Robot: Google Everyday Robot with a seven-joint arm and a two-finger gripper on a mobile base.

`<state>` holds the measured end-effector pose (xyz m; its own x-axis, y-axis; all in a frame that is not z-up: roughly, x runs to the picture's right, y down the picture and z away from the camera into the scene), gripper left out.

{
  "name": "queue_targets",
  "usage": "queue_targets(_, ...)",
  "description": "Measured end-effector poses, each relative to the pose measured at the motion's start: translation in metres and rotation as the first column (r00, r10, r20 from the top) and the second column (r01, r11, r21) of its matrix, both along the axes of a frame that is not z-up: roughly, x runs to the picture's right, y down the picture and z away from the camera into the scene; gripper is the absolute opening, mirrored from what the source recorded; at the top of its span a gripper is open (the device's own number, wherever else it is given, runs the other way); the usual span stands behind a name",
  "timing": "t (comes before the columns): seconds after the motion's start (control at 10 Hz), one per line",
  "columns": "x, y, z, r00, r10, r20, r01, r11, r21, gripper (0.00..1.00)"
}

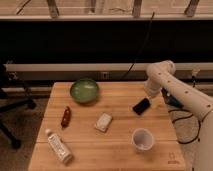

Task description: Place the eraser on the white sponge

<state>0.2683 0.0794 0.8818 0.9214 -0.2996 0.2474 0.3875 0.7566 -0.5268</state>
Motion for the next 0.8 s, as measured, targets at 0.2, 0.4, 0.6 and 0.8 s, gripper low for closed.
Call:
queue_targets(0.2, -0.001, 0.009, 0.015, 1.0, -0.006, 0.011, 0.007, 0.9998, -0.017, 0.8)
queue_targets(0.4, 0.002, 0.014, 0.022, 1.0, -0.005, 0.014, 0.006, 0.9995, -0.031, 0.8)
queue_targets(0.6, 0.0, 0.018, 0.031, 1.0, -0.014, 0.026, 0.015, 0.9986, -0.051, 0.73)
queue_targets(0.8, 0.002, 0.024, 0.033, 0.999, -0.016, 0.032, 0.018, 0.9975, -0.068, 0.52)
